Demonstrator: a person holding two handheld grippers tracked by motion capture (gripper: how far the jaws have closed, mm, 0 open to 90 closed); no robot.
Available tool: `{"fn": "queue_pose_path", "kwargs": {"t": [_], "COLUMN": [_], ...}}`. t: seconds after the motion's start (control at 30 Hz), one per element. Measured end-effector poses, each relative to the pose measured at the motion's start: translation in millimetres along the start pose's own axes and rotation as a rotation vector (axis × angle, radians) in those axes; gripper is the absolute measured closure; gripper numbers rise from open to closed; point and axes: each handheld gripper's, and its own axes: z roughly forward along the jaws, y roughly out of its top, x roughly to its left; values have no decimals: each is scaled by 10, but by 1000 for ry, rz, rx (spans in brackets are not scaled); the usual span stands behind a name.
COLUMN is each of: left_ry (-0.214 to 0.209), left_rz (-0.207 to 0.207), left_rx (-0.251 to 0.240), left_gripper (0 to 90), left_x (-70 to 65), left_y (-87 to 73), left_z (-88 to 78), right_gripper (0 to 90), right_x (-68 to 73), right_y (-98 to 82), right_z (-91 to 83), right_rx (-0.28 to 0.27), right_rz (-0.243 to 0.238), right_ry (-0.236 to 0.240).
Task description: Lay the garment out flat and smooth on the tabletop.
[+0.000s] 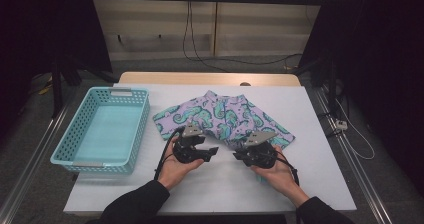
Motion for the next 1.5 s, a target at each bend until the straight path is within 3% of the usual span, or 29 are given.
{"fn": "queue_pose_path", "kwargs": {"t": [0.03,0.13,0.27,0.33,0.4,0.57,0.6,0.67,0.73,0.97,1.17,1.27,1.3,1.47,1.5], "left_ry": [1,-1,-3,-6,-5,-8,-6,-7,-6,-5,-5,-4,-4,-4,-4], "left_rz": [6,10,10,12,18,13,15,16,16,19,16,14,16,20,20], "left_rx": [5,12,19,20,20,26,28,23,22,27,27,27,28,26,27], "left_gripper": [355,353,352,352,352,351,351,351,351,358,358,358,358,358,357], "left_x": [3,-7,-15,-21,-20,-9,-11,-18,-21,-26,-22,-20,-20,-25,-21], "left_y": [-1,-5,-11,-10,-8,-15,-15,-15,-12,-14,-14,-15,-15,-16,-16], "left_z": [6,22,49,50,45,56,57,56,53,78,80,80,80,78,77], "right_gripper": [751,700,616,587,577,584,608,760,841,861,870,870,869,858,847], "right_x": [-22,-106,-135,-148,-150,-227,-244,-259,-280,-313,-409,-519,-568,-789,-809], "right_y": [0,-5,9,19,32,69,82,113,139,346,498,519,509,334,300], "right_z": [38,77,116,163,199,275,302,331,313,29,-187,-243,-234,-18,18], "right_rx": [13,-1,-6,-5,3,8,6,6,-11,-148,-269,-313,-313,-214,-183], "right_rz": [3,12,8,4,-7,12,17,21,56,144,178,212,214,225,201], "right_ry": [-35,-72,-106,-88,-116,-150,-155,-172,-144,16,63,55,50,-54,-85]}}
